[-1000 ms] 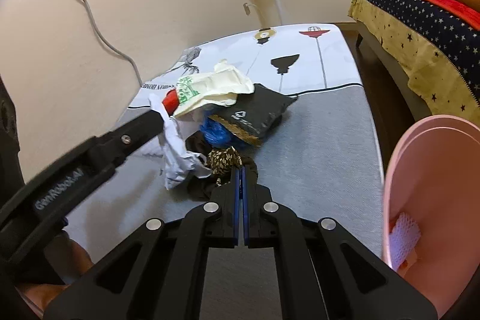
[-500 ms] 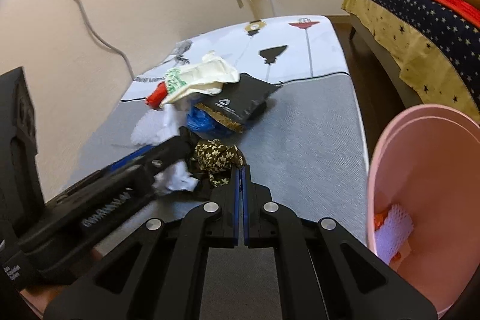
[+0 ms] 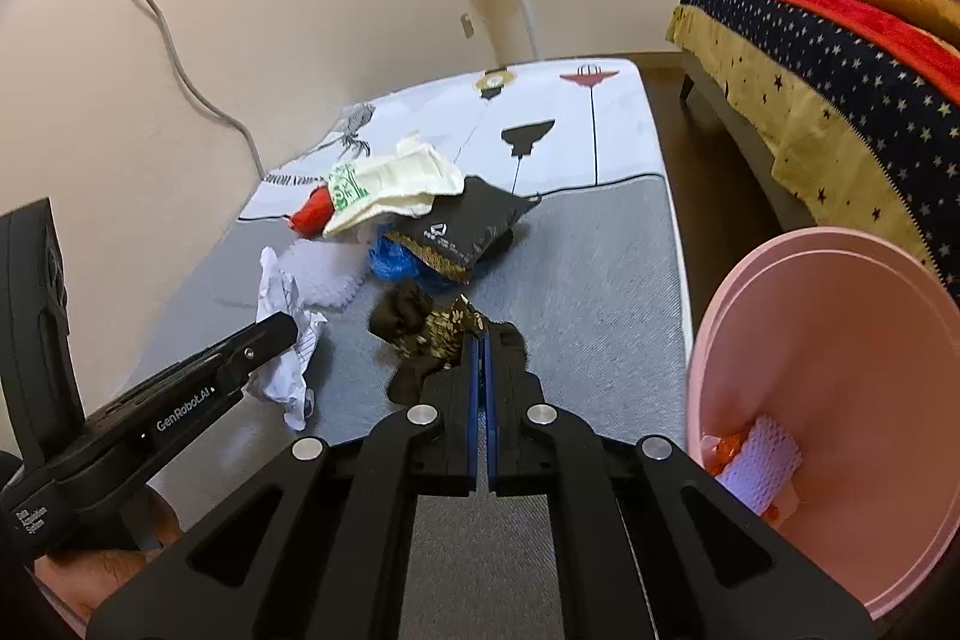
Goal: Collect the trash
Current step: 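Grasp the crumpled white paper with the left tool while the right tool grasps the brown patterned cloth, then carry the paper and cloth over the pink bin and open both tools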
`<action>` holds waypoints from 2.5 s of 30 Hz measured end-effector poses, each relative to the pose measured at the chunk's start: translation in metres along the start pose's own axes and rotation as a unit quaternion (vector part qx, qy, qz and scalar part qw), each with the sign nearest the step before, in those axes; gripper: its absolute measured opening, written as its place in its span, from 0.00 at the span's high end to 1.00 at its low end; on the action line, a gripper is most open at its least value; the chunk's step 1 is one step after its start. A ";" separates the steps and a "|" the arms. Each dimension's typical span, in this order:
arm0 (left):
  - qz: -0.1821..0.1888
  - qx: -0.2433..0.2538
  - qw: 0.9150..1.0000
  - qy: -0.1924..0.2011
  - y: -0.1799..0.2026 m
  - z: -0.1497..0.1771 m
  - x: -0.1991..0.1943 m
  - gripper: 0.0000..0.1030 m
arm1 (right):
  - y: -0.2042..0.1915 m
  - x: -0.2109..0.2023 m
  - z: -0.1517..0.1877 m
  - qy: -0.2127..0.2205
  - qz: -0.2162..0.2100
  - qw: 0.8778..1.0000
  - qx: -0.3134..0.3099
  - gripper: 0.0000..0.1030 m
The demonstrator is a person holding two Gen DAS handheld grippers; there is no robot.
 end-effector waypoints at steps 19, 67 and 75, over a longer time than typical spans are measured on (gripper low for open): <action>0.036 0.056 0.996 0.051 0.028 -0.006 -0.056 0.91 | 0.007 -0.067 -0.026 0.059 0.017 0.998 -0.005 0.98; 0.127 0.105 0.984 0.066 0.116 0.002 -0.067 0.91 | 0.073 -0.148 -0.059 0.126 0.116 0.985 0.019 0.98; 0.144 0.109 0.982 0.061 0.133 0.005 -0.064 0.91 | 0.088 -0.155 -0.062 0.129 0.138 0.982 0.027 0.98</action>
Point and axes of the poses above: each gripper's, at about its wrist camera, not at the fingertips, and x roughly the way its jaws point, y to its right, z to its underside, the point moved 5 cm from there along x, roughly the way its jaws point, and after that the axes turned 11 degrees about y, right-handed, at the moved point
